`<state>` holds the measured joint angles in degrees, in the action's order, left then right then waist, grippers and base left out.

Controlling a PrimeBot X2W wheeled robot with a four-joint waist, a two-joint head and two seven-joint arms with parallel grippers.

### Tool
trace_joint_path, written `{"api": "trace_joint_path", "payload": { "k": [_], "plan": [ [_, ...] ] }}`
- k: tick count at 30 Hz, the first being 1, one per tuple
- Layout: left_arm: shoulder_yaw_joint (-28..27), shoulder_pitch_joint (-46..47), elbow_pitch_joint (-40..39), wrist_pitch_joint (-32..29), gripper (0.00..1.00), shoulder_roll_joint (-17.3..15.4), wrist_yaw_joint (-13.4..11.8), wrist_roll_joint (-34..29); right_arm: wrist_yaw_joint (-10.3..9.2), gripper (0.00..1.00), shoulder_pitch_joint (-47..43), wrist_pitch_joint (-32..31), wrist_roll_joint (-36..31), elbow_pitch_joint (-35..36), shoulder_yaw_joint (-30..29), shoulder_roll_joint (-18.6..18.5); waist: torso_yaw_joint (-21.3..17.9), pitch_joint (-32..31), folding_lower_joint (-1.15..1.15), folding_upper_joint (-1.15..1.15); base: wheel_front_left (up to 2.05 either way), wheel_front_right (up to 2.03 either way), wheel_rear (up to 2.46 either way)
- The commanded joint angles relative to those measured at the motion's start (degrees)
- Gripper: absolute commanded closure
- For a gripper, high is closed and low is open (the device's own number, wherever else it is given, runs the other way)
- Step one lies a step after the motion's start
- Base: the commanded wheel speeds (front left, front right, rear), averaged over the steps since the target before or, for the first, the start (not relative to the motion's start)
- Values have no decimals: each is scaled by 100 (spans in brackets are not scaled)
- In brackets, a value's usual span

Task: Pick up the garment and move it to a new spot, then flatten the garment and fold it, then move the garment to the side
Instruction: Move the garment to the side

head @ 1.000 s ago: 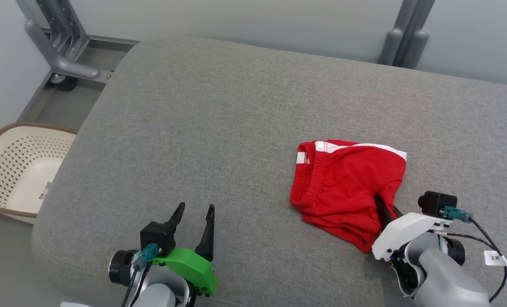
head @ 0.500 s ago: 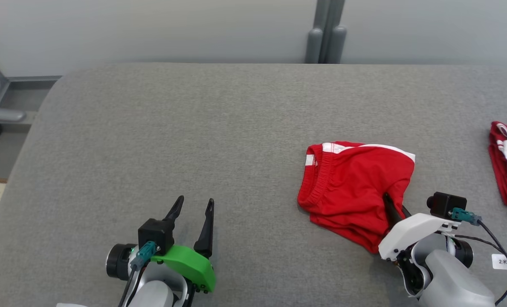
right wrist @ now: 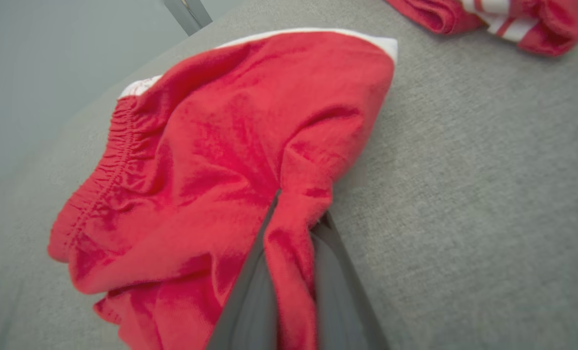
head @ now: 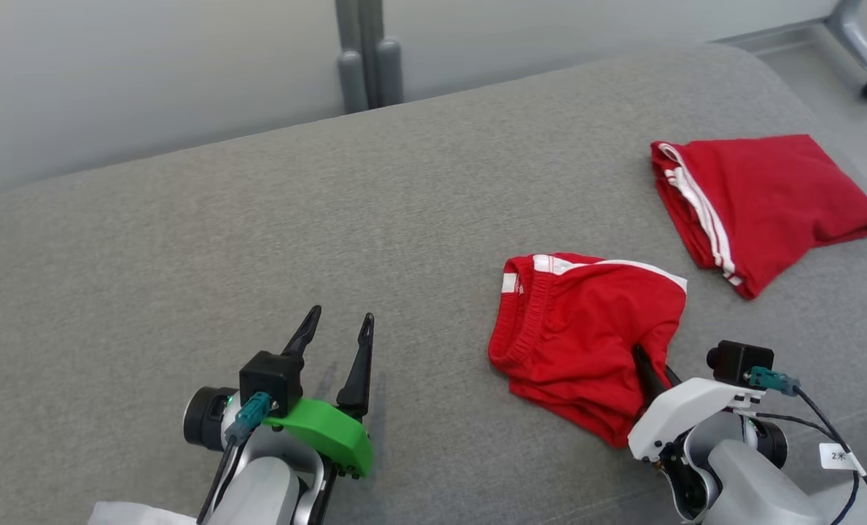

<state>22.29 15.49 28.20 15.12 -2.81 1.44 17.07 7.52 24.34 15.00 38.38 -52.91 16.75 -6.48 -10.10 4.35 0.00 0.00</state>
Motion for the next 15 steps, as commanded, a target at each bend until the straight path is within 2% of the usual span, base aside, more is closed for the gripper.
{"api": "trace_joint_path", "payload": {
  "k": [1, 7, 15],
  "plan": [
    [-28, 106, -29, -3, 0, -22, 21, -64, -8, 100, -69, 19, 52, 11, 63, 10, -902, 137, 0, 0, 0, 0, 0],
    [2, 232, -161, -2, 0, -25, 85, -216, -8, 100, -90, 18, 222, 33, 230, 54, -1406, 302, 0, 0, 0, 0, 0],
    [64, 331, -285, -2, 0, -26, 160, -384, -8, 100, 61, 18, 217, 152, 387, 43, -1418, 535, 0, 0, 0, 0, 0]
  ]
}}
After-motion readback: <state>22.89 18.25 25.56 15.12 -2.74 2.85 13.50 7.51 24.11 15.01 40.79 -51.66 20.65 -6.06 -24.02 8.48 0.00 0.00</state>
